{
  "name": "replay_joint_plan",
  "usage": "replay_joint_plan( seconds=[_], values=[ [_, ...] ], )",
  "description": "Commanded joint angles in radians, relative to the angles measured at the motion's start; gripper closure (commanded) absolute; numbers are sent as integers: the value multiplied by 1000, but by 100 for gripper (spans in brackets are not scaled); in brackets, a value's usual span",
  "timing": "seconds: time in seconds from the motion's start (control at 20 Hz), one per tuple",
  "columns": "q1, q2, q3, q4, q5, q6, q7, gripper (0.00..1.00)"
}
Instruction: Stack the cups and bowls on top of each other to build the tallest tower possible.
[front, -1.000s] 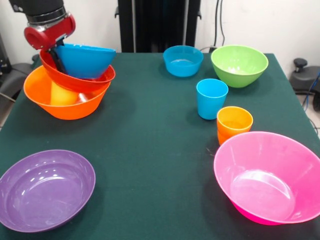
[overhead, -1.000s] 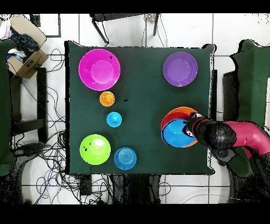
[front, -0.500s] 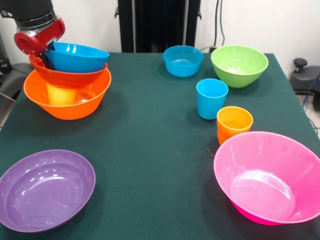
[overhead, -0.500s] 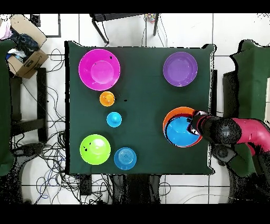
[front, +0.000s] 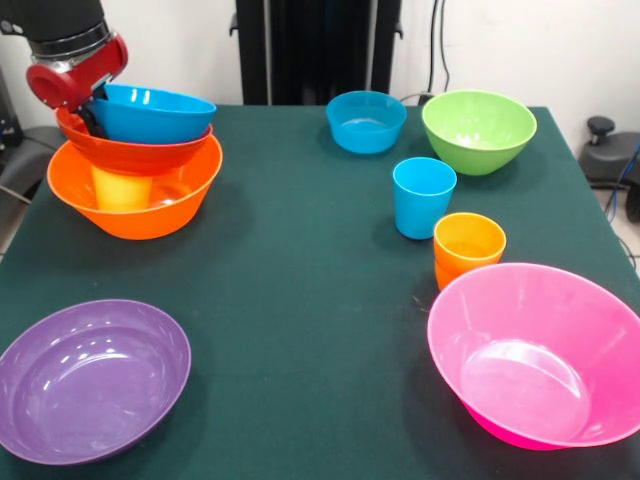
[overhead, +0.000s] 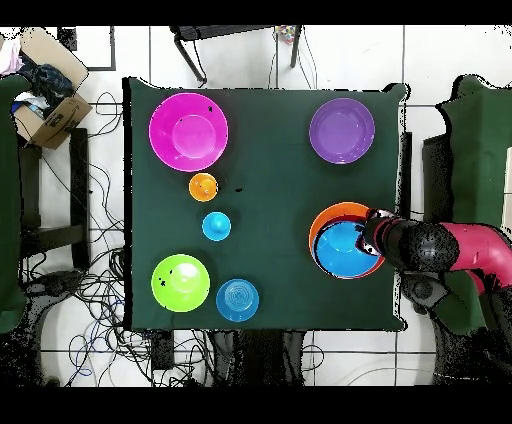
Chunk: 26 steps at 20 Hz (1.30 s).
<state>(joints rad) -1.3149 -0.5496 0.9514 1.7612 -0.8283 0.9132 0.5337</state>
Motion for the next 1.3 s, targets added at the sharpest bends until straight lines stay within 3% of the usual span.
replay_joint_plan(
  seconds=[0.05,0.5,1.3],
  values=[
    [56,-8,-22,-57,-61,75,-268,100],
    [61,-9,-7,-82,-27,108,-282,100],
    [62,30,-1,-135,-26,147,-338,100]
  ],
)
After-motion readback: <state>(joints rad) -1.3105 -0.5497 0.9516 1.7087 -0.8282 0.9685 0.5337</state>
